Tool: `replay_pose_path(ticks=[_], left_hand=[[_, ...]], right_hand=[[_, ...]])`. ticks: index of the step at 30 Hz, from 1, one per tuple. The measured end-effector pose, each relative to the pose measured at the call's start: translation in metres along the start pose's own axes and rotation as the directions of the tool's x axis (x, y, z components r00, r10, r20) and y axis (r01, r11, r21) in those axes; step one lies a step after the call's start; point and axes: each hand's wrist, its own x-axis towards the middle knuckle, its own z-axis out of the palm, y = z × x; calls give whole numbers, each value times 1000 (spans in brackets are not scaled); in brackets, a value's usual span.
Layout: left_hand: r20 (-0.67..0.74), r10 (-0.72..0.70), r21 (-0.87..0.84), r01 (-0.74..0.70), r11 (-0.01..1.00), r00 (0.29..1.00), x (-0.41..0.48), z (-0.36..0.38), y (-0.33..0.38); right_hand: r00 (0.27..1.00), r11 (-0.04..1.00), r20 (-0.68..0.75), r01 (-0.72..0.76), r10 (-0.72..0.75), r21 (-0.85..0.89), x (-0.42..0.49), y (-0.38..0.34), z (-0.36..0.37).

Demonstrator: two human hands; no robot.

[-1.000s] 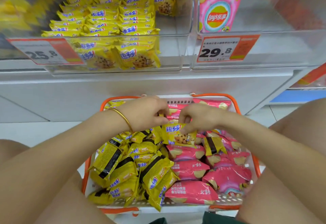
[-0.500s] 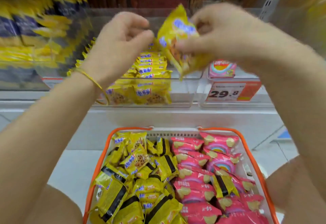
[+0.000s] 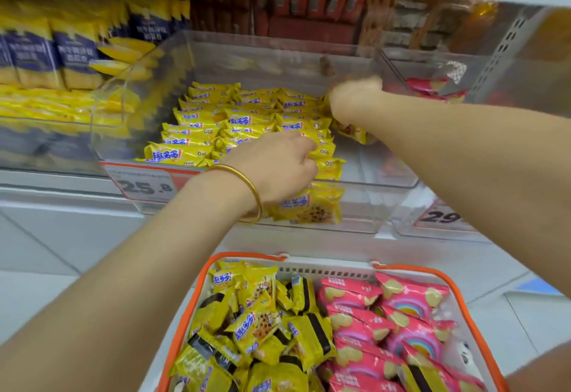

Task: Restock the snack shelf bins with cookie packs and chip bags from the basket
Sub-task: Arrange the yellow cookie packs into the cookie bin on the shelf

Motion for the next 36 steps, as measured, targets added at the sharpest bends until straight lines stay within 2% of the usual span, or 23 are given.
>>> replay_pose_path(ticks=[3,7,10,12,13,15,16,18,21,23,24,26,28,29,31,32,35,36], left_hand=[[-9,19,-11,-19,1000,1000,2,1,-1],[-6,23,-18,-23,1000,1000,6,4,-3],[-20,15,-12,-15,1000,1000,6,6,-4],[-25,20,-5,-20,1000,999,5,7,-4],[-29,24,-2,-24,1000,999,5,6,-4],[-65,32,-6,-32,999,997,4,7,-5],[-108,36,-20,-38,999,993,3,7,-6],[-281,69,-39,-83,996,957,-4,6,-3],[-544,208,25,-232,972,813,-23,3,12],[-588,271,53,-298,953,762,-41,5,27],[-569,286,46,-317,947,771,-50,9,33],[-426,281,21,-301,953,860,-66,24,42],[-192,239,52,-233,971,952,-77,47,45],[-77,222,79,-216,973,972,-81,60,45],[115,202,106,-214,971,973,-85,82,45],[186,191,107,-213,971,964,-86,90,45],[297,134,152,-185,971,946,-81,102,45],[312,122,169,-182,969,942,-80,105,43]], right_hand=[[999,1000,-41,-2,1,-7,17,2,6],[997,997,-50,68,-66,37,32,2,19],[993,991,-8,113,-114,-73,30,-2,24],[992,990,27,128,-126,-61,27,-2,17],[991,992,38,130,-129,-8,22,-1,8],[995,973,-14,103,-102,205,7,6,-16],[993,951,-33,121,-116,286,-6,9,-32],[975,917,-147,211,-170,338,-33,22,-56],[911,782,-382,351,-158,515,-112,47,-69],[879,660,-411,460,-243,593,-168,58,-63],[876,606,-376,482,-304,633,-186,61,-53],[881,552,-249,451,-403,702,-207,59,-16],[849,623,-64,433,-524,651,-220,45,32],[814,653,39,435,-580,620,-225,35,57],[704,653,222,431,-675,623,-235,15,110],[656,630,265,414,-707,657,-241,7,131],[552,517,307,276,-775,810,-257,-10,166],[505,476,296,273,-810,836,-262,-15,171]])
